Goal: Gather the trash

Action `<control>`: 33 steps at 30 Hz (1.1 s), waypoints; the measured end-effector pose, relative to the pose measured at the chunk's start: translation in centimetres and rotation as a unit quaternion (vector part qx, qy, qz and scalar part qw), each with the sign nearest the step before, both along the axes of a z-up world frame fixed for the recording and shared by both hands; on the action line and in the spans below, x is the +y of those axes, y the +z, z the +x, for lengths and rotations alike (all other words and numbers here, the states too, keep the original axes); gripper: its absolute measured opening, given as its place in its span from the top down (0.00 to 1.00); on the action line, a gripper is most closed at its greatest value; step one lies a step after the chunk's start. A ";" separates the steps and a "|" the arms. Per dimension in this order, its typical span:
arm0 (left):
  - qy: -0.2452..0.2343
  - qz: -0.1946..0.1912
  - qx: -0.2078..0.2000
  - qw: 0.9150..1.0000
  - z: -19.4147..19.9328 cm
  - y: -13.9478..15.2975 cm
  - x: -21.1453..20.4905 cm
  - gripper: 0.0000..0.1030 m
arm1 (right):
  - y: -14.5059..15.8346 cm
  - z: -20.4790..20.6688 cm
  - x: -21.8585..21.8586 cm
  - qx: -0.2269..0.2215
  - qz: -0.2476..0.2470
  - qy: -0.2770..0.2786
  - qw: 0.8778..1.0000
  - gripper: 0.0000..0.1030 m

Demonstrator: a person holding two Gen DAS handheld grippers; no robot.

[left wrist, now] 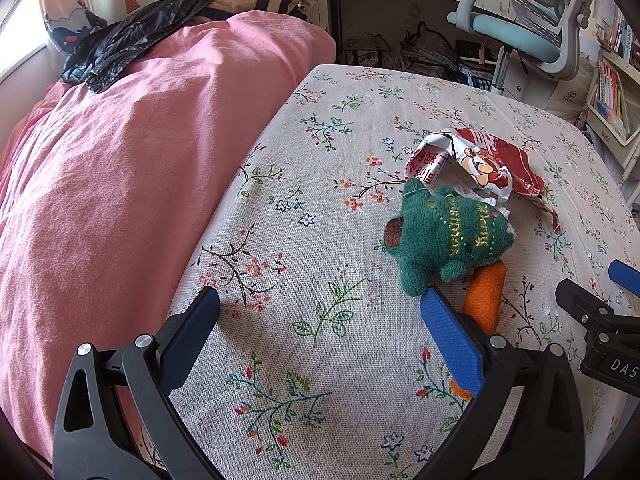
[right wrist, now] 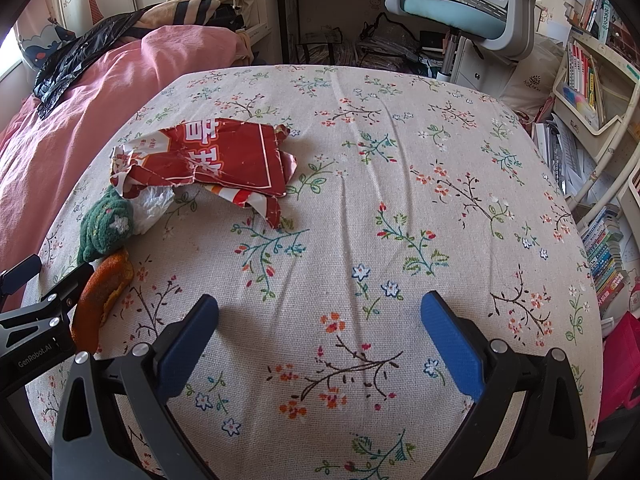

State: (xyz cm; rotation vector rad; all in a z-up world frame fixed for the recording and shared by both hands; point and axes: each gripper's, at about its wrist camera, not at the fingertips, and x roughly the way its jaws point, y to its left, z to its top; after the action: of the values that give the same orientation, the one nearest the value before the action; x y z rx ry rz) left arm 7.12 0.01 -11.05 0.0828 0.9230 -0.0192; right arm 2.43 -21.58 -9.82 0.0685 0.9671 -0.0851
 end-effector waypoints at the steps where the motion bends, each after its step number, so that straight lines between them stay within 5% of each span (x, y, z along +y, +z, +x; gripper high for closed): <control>1: 0.000 0.000 0.000 1.000 0.1 0.0 0.0 0.06 | 0.0 0.0 0.0 0.000 0.000 0.000 1.000 0.06; 33: 0.000 0.000 0.000 1.000 0.0 0.0 0.0 0.06 | 0.0 0.0 0.0 0.000 0.000 0.000 1.000 0.06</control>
State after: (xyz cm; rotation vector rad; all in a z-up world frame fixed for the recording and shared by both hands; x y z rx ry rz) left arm 7.12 0.01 -11.05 0.0828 0.9229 -0.0191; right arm 2.44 -21.59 -9.83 0.0685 0.9670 -0.0850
